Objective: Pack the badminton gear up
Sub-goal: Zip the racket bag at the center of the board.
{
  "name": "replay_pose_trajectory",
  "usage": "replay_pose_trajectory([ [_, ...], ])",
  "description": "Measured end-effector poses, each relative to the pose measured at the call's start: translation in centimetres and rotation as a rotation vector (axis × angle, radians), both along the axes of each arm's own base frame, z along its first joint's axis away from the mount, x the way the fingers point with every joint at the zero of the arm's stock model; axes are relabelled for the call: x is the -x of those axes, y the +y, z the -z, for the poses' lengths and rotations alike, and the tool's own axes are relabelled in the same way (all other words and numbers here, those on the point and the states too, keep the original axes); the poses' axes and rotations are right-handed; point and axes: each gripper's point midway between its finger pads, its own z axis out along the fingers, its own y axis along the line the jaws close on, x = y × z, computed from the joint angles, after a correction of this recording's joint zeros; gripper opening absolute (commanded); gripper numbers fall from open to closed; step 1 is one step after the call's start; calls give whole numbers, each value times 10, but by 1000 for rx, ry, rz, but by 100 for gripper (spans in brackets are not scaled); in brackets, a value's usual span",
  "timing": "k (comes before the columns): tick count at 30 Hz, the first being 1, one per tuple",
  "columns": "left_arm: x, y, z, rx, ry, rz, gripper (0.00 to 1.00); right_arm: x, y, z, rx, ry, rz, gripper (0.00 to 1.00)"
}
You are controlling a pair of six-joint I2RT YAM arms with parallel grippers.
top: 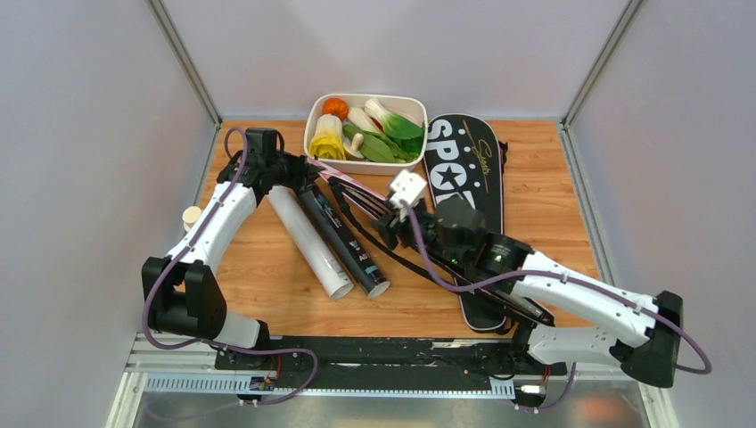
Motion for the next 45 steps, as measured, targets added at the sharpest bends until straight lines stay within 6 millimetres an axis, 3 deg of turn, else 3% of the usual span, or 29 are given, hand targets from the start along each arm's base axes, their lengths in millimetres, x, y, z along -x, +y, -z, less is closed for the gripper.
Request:
replay_pose_trajectory([
  [4,0,0,0,4,4,-7,0,36,43,45,95,76,-83,57],
  [7,0,0,1,8,10,-11,0,52,56,85,173,123,-95,57],
  [13,1,-1,1,12,16,-17,0,33,31,157,341,153,87,64],
  [20,2,0,1,12,25,-27,0,15,9,196,434,121,229,59],
  [26,4,1,3,4,33,-33,0,14,-1,230,496,140,268,59],
  [28,4,1,2,3,33,-34,0,16,-6,244,520,157,278,47],
  [31,4,1,2,2,33,-35,0,18,-15,259,551,173,299,2],
  [35,4,1,3,1,35,-35,0,21,-24,262,579,210,333,0],
  [38,5,1,3,-3,37,-38,0,23,-25,244,584,254,356,0],
  [41,5,1,4,-9,35,-39,0,23,-21,202,506,273,378,0],
  [45,6,2,4,-20,34,-43,0,18,-28,121,315,248,412,0],
])
